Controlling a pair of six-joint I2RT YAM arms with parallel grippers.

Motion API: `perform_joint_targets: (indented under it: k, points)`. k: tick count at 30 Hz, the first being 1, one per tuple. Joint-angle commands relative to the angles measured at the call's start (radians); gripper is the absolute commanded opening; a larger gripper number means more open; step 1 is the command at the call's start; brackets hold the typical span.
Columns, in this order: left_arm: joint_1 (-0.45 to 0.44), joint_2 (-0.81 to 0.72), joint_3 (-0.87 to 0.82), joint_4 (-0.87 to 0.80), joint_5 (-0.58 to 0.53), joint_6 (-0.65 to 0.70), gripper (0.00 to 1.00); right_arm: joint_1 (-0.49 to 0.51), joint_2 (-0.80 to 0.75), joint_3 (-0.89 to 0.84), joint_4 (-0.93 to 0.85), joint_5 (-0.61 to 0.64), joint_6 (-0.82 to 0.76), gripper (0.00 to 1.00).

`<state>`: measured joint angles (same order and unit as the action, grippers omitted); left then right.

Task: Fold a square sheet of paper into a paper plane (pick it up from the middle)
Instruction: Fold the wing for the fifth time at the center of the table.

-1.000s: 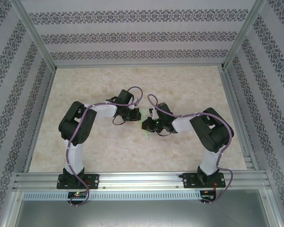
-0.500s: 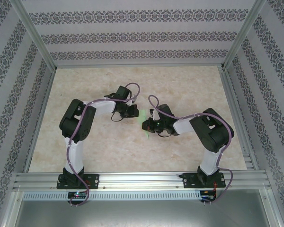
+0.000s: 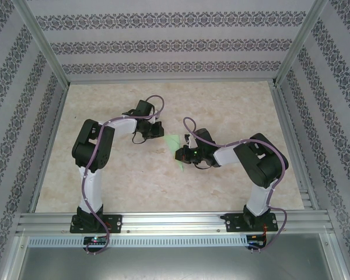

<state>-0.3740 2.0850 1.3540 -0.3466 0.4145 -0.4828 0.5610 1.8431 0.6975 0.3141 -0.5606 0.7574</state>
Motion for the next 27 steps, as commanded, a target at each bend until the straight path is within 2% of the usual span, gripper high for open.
perform_joint_targets:
  k: [1, 7, 11, 15, 17, 20, 27]
  points:
    - [0.059, 0.024, 0.052, -0.015, -0.186, 0.023, 0.10, -0.005, 0.072, -0.085, -0.400, 0.159, -0.026, 0.07]
    - [0.059, -0.075, 0.079, -0.097, -0.210, 0.011, 0.15, 0.012, -0.109, 0.068, -0.459, 0.161, -0.040, 0.17]
    - [0.045, -0.156, 0.044, -0.141, -0.222, -0.015, 0.22, 0.018, -0.218, 0.168, -0.504, 0.201, -0.050, 0.35]
    - [0.006, -0.229, -0.002, -0.195, -0.259, -0.051, 0.31, 0.008, -0.310, 0.187, -0.559, 0.307, -0.062, 0.53]
    - [-0.024, -0.254, -0.009, -0.243, -0.288, -0.070, 0.37, -0.012, -0.341, 0.178, -0.591, 0.366, -0.070, 0.61]
    - [-0.086, -0.272, -0.001, -0.316, -0.350, -0.097, 0.47, -0.062, -0.364, 0.143, -0.595, 0.379, -0.079, 0.69]
    - [-0.247, -0.237, 0.083, -0.461, -0.470, -0.193, 0.59, -0.122, -0.411, 0.068, -0.597, 0.473, -0.088, 0.82]
